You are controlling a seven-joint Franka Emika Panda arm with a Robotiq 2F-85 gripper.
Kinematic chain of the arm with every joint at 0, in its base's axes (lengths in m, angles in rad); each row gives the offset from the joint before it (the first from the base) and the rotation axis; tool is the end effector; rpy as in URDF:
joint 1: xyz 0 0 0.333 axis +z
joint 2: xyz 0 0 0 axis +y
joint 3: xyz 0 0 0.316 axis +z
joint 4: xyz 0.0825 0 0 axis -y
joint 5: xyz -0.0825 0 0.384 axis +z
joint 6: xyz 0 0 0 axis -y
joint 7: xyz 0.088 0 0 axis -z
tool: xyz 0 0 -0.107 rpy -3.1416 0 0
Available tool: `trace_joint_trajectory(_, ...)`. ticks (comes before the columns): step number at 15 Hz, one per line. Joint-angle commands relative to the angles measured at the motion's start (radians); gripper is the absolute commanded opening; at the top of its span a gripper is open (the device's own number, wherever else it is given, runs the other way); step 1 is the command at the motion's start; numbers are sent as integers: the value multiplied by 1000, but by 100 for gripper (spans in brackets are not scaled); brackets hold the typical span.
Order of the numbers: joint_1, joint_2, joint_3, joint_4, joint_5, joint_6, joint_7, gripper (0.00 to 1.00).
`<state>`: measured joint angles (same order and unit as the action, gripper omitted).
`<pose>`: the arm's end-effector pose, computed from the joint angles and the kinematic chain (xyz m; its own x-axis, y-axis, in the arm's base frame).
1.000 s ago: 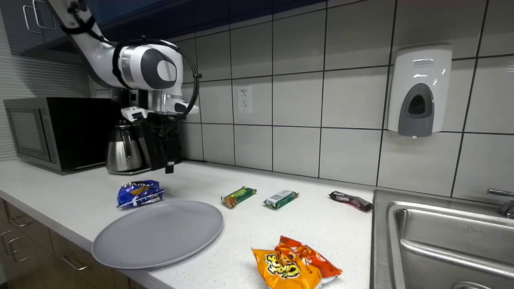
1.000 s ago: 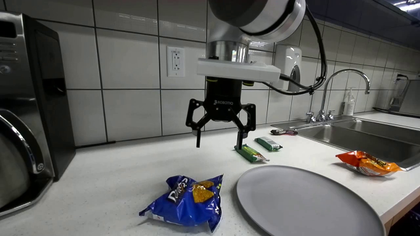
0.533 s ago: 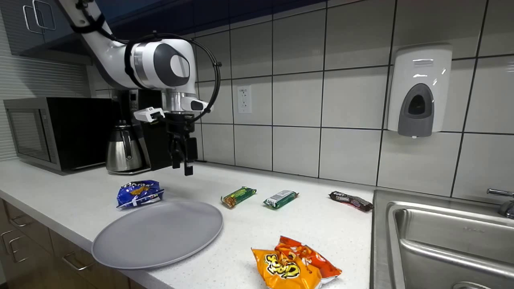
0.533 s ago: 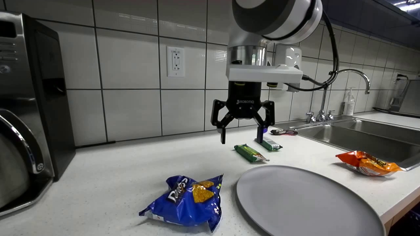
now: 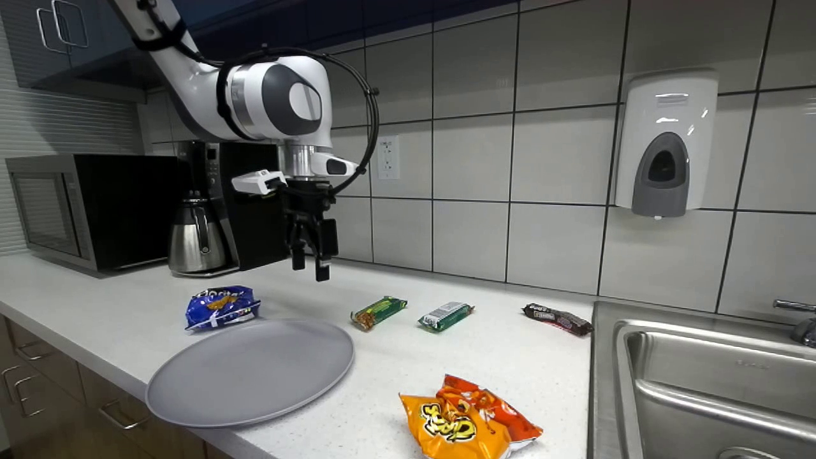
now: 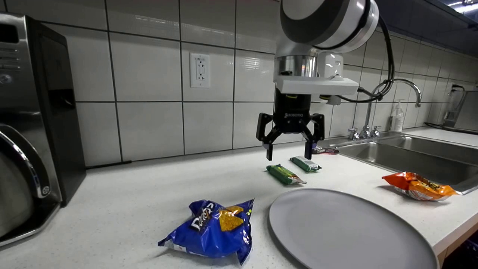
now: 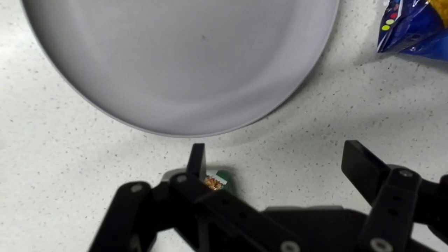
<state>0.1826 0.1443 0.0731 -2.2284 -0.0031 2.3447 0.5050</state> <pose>0.5209 0.1360 0.3060 0.9691 -0.2452 -0.0282 -0.2451 -0.9695 0.0061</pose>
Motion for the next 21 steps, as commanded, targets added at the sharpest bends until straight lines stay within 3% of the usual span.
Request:
trace_joint_trajectory(1, -29, -9, -11, -11, -11, 28, -60, 100)
trace_joint_trajectory(5, -18, -14, 1, -8, -12, 35, -61, 100)
trace_joint_trajectory(12, -47, 57, -22, 14, -6, 111, -170, 100)
trace_joint_trajectory(21, -32, 50, -18, 2, -1, 95, -131, 100)
